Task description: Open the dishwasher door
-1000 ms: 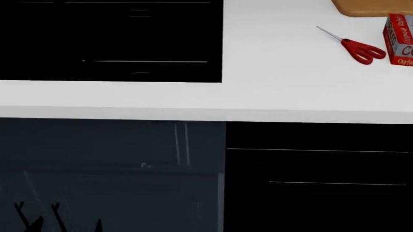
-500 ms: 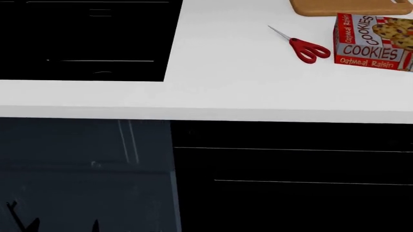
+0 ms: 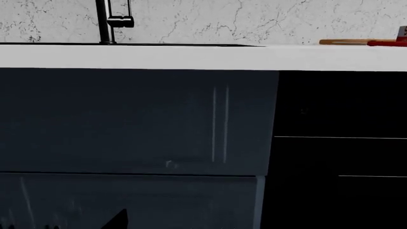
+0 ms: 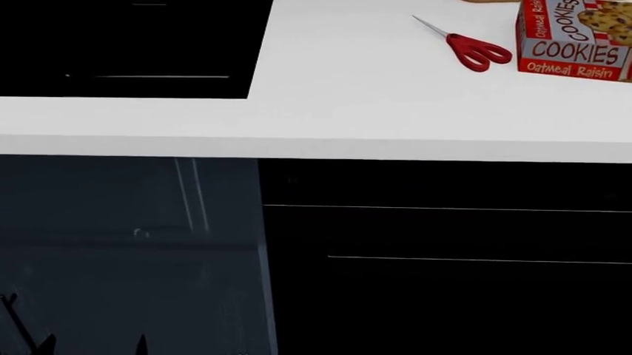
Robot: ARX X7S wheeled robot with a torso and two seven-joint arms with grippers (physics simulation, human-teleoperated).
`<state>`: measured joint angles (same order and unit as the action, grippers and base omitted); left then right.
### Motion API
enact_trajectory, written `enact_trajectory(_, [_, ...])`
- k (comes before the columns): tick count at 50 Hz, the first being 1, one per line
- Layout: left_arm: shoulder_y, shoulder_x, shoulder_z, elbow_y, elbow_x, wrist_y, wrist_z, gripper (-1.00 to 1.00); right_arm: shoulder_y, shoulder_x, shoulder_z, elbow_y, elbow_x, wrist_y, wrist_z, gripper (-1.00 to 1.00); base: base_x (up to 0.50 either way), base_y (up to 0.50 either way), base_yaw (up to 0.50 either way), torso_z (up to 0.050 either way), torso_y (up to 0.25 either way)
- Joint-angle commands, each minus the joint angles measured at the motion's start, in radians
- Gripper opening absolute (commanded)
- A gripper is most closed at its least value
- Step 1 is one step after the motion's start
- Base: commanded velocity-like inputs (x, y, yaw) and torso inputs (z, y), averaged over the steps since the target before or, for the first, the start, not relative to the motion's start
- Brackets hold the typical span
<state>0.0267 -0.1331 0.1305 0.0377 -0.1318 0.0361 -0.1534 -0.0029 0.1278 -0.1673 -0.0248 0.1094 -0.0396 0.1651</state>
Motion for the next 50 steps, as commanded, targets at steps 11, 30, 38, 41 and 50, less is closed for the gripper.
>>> enact_trajectory(11, [0.001, -0.015, 0.014, 0.0, -0.018, 0.012, -0.015, 1.0, -0.001, 0.014, -0.016, -0.001, -0.01, -0.003, 0.042, 1.0, 0.0, 0.0, 0.0, -0.05, 0.0])
enact_trajectory(30, [0.011, -0.026, 0.021, 0.031, -0.044, -0.004, -0.029, 1.0, -0.007, 0.026, -0.029, -0.001, -0.001, -0.009, 0.057, 1.0, 0.0, 0.0, 0.0, -0.05, 0.0])
enact_trajectory(38, [0.006, -0.032, 0.022, 0.017, -0.047, 0.006, -0.035, 1.0, -0.001, 0.03, -0.037, -0.002, -0.001, -0.001, 0.063, 1.0, 0.0, 0.0, 0.0, -0.05, 0.0])
enact_trajectory(41, [0.003, -0.033, 0.024, 0.021, -0.049, 0.001, -0.037, 1.0, -0.001, 0.032, -0.04, -0.008, 0.0, 0.003, 0.066, 1.0, 0.0, 0.0, 0.0, -0.05, 0.0])
enact_trajectory(50, [0.006, -0.038, 0.029, 0.02, -0.051, 0.005, -0.044, 1.0, -0.006, 0.037, -0.046, 0.003, 0.003, -0.008, 0.071, 1.0, 0.0, 0.0, 0.0, -0.05, 0.0])
